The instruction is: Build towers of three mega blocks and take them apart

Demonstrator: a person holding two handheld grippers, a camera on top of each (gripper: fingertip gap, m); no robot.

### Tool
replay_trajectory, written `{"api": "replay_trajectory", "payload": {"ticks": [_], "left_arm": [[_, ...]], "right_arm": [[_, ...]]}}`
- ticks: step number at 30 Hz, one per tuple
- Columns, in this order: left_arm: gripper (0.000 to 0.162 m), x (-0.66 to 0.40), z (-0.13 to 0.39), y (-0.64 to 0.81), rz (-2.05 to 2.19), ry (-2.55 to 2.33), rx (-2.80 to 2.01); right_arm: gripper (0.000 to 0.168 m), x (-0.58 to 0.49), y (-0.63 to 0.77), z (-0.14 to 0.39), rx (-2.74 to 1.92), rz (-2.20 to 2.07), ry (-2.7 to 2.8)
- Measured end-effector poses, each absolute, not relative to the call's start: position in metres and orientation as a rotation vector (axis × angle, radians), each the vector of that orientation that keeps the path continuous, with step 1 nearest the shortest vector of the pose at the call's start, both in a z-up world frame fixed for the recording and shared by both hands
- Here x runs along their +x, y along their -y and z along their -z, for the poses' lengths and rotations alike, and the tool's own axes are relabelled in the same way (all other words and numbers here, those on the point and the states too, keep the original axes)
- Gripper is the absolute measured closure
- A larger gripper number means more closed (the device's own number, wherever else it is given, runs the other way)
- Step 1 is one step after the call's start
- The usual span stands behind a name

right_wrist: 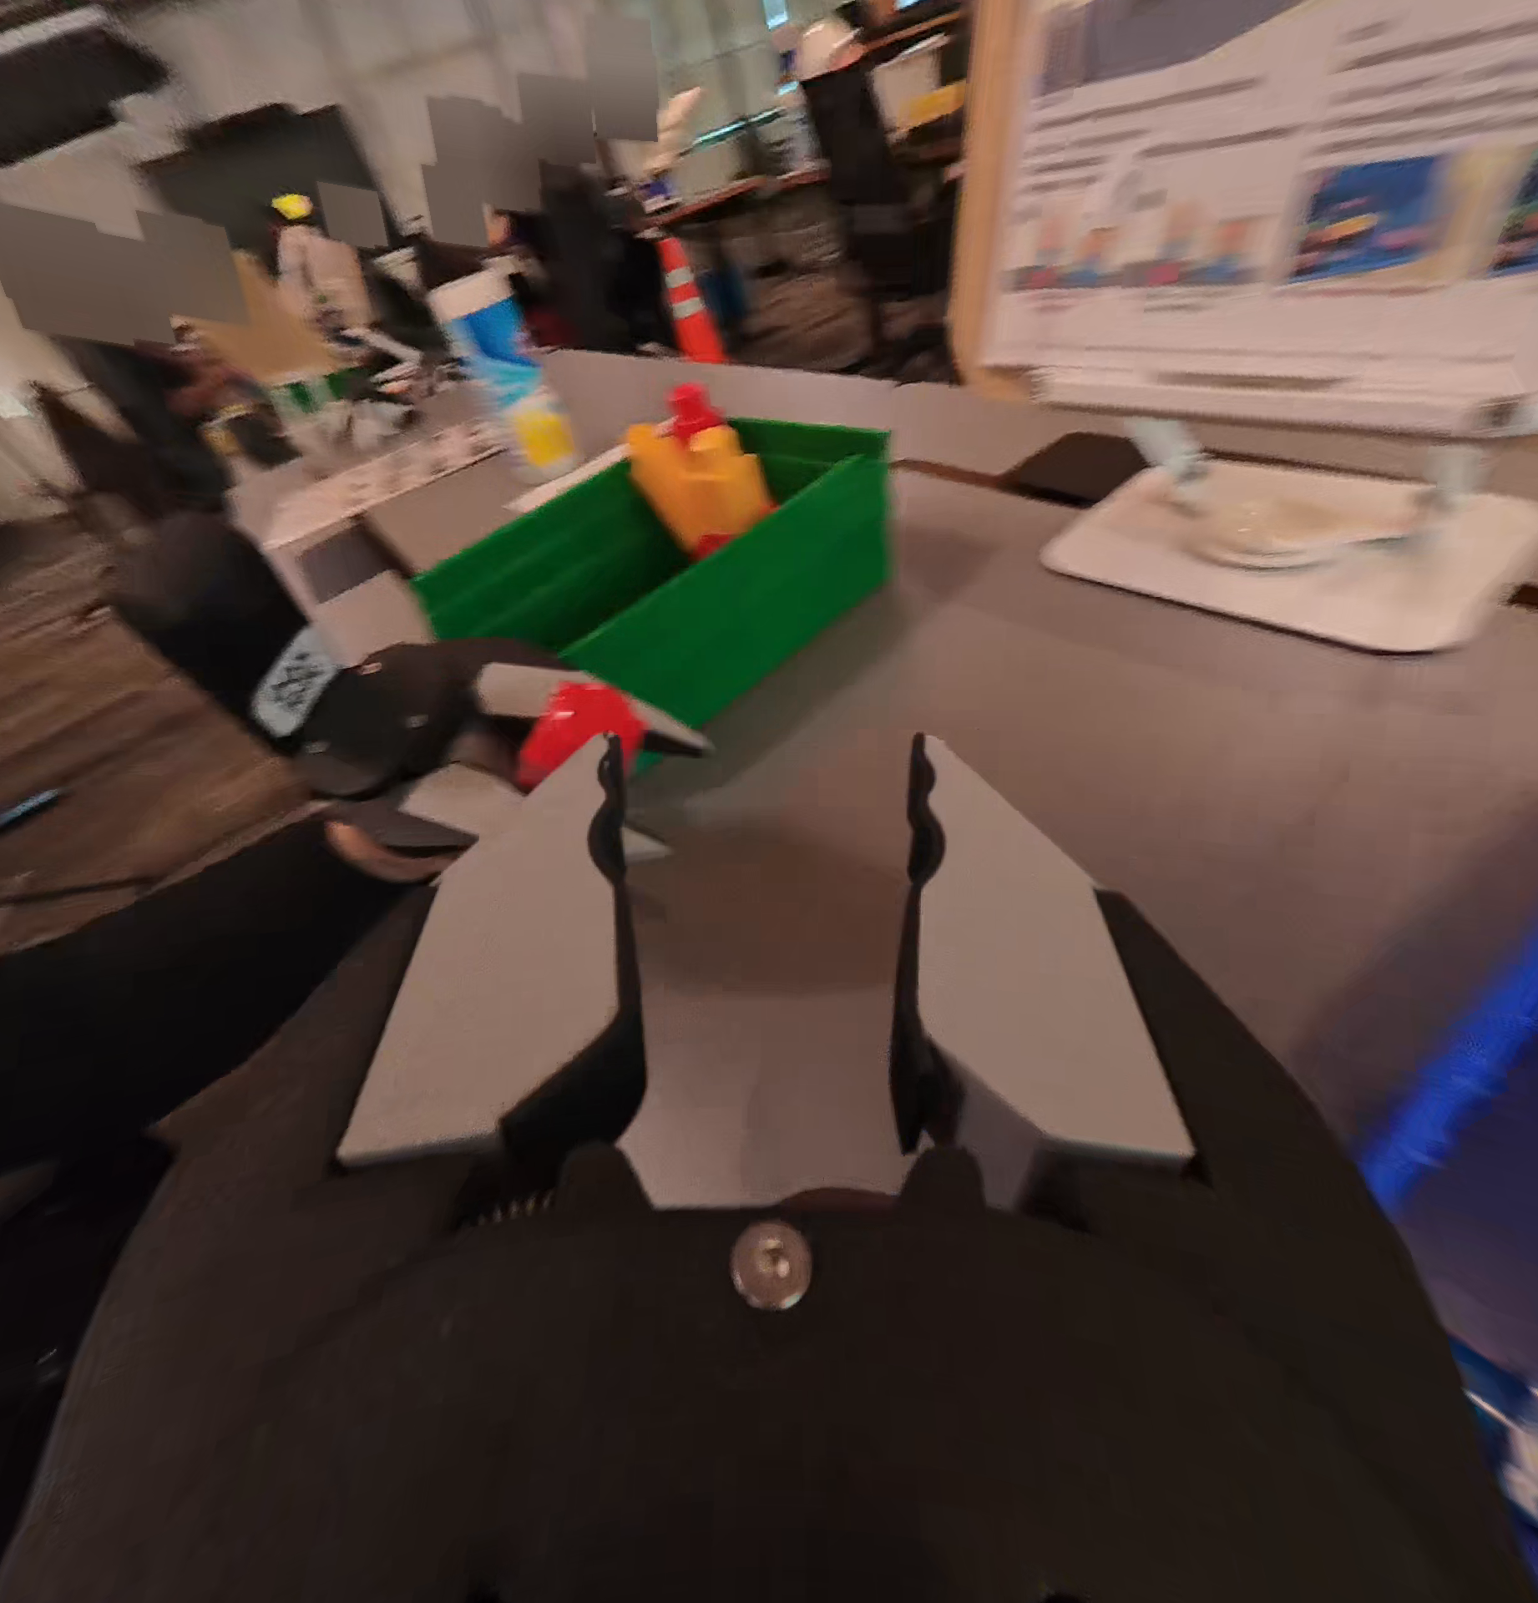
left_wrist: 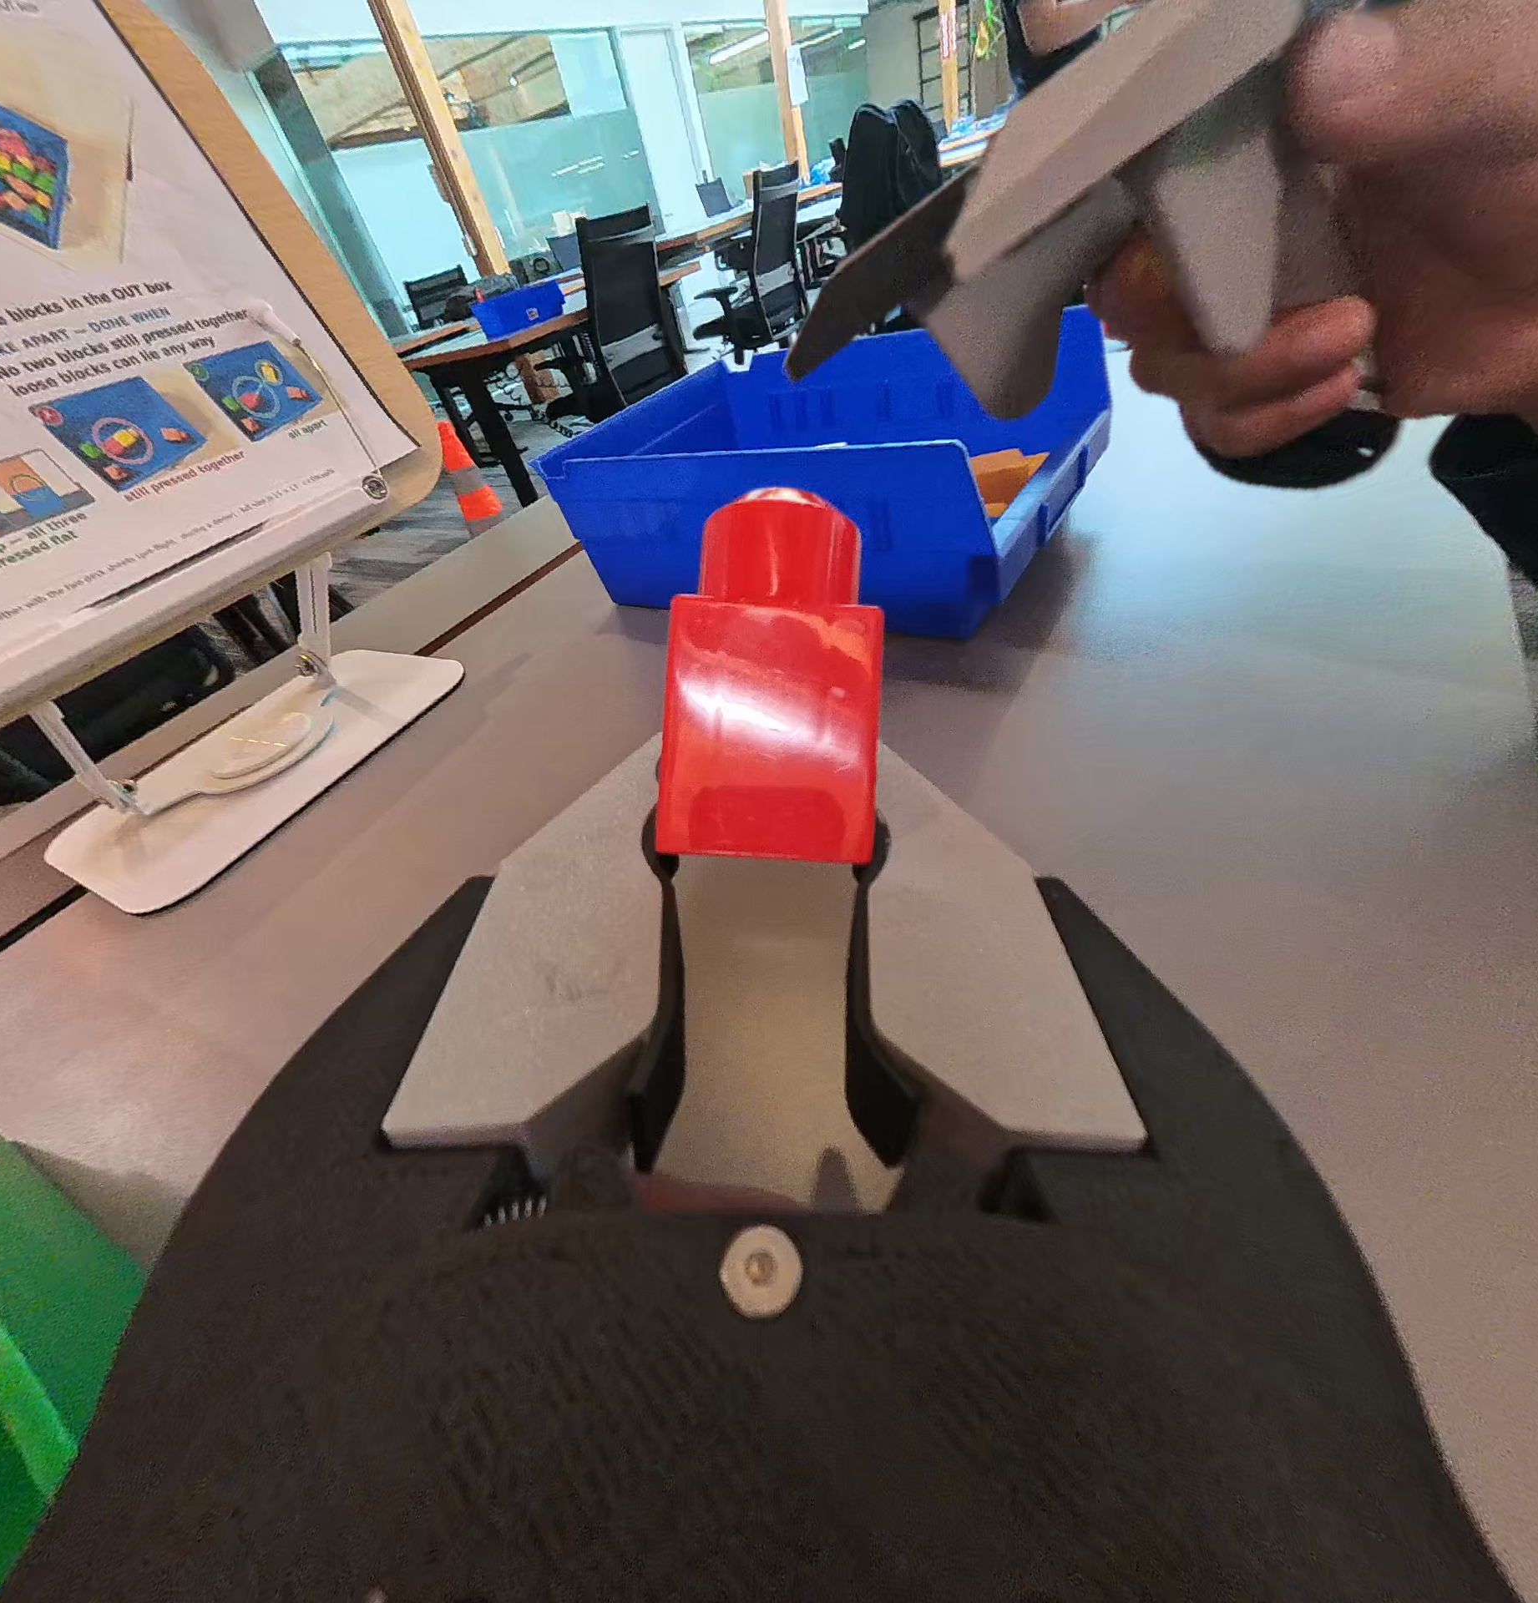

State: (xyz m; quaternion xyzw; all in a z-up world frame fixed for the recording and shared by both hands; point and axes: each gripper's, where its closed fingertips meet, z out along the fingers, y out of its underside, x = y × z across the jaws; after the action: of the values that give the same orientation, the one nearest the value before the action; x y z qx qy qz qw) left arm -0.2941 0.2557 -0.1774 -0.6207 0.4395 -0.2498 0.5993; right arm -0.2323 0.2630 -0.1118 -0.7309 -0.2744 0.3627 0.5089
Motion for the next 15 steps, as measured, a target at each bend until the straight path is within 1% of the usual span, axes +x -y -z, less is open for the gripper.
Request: {"api": "replay_trajectory", "payload": {"ticks": [2, 9, 12, 14, 15], "left_arm": [[0.125, -0.294, 0.178, -0.256, 0.559, -1.027, -1.43], [0.126, -0.293, 0.182, -0.257, 0.492, -1.055, -1.427], [0.125, -0.291, 0.188, -0.257, 0.423, -1.092, -1.417], [0.125, -0.29, 0.19, -0.256, 0.397, -1.106, -1.409], [0.125, -0.289, 0.19, -0.256, 0.394, -1.108, -1.409]], "right_arm": [[0.098, -0.269, -0.249, 0.121, -1.779, -0.948, 0.758], [0.098, -0.327, -0.234, 0.146, -1.812, -1.067, 0.83], [0.112, -0.332, -0.235, 0.153, -1.83, -1.063, 0.831], [0.132, -0.326, -0.242, 0.159, -1.843, -0.975, 0.831], [0.132, -0.326, -0.241, 0.159, -1.839, -0.97, 0.843]]}}
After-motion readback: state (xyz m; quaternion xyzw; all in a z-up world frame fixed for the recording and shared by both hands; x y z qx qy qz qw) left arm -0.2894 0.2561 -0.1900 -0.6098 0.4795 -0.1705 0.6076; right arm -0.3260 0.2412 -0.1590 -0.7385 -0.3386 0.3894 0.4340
